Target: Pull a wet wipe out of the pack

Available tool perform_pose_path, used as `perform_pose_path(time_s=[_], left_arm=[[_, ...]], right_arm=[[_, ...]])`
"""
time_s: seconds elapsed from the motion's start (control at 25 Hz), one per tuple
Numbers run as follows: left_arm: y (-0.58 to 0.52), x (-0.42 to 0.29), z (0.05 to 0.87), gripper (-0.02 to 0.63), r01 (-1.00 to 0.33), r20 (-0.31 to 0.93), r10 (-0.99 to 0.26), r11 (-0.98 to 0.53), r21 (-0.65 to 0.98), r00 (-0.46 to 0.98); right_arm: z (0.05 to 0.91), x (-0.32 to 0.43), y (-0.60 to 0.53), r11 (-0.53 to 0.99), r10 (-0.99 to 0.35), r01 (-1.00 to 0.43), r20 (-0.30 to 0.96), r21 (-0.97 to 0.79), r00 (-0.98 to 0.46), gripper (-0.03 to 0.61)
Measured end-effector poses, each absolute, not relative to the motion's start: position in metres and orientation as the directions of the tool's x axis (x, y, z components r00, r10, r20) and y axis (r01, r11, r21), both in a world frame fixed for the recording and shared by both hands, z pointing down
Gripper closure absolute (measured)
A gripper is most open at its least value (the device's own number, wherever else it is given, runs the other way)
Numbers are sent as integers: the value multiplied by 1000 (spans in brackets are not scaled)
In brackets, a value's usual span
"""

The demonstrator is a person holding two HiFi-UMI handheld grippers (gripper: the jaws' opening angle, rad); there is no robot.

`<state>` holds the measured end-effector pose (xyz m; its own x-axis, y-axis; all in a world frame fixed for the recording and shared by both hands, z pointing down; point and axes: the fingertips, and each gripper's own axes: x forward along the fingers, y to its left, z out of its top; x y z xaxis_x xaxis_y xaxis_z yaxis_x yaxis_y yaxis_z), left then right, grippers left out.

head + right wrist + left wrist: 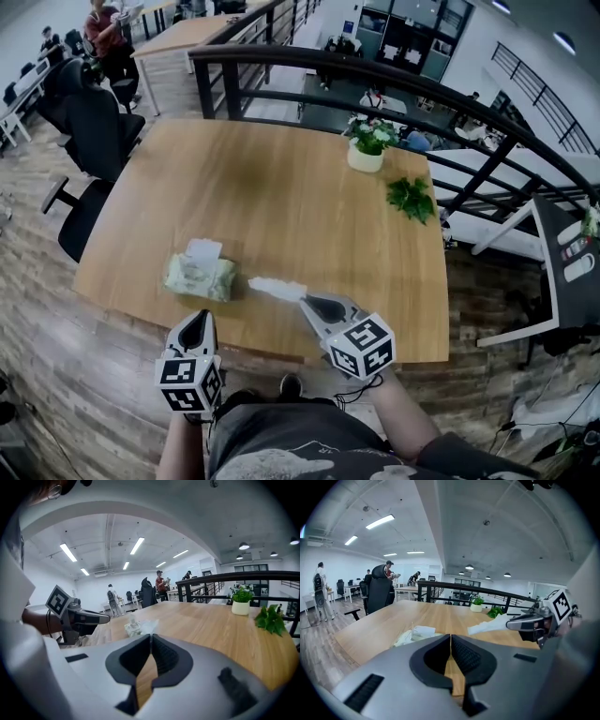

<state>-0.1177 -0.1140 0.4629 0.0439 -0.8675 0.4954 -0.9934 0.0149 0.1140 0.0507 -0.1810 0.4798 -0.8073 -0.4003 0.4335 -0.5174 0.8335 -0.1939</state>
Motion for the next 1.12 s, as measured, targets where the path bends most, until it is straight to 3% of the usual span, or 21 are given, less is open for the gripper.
perform_pose_path(time_s=[0.6, 1.12], left_arm=[[-65, -132, 447, 595, -986, 439, -898, 60, 155, 14], [-64, -120, 435, 595, -987, 408, -911, 8, 162, 59]], right_arm=[[459, 28, -153, 853, -410, -498, 393, -154, -823, 546], [449, 36, -139, 840, -451, -530, 396, -116, -800, 548]])
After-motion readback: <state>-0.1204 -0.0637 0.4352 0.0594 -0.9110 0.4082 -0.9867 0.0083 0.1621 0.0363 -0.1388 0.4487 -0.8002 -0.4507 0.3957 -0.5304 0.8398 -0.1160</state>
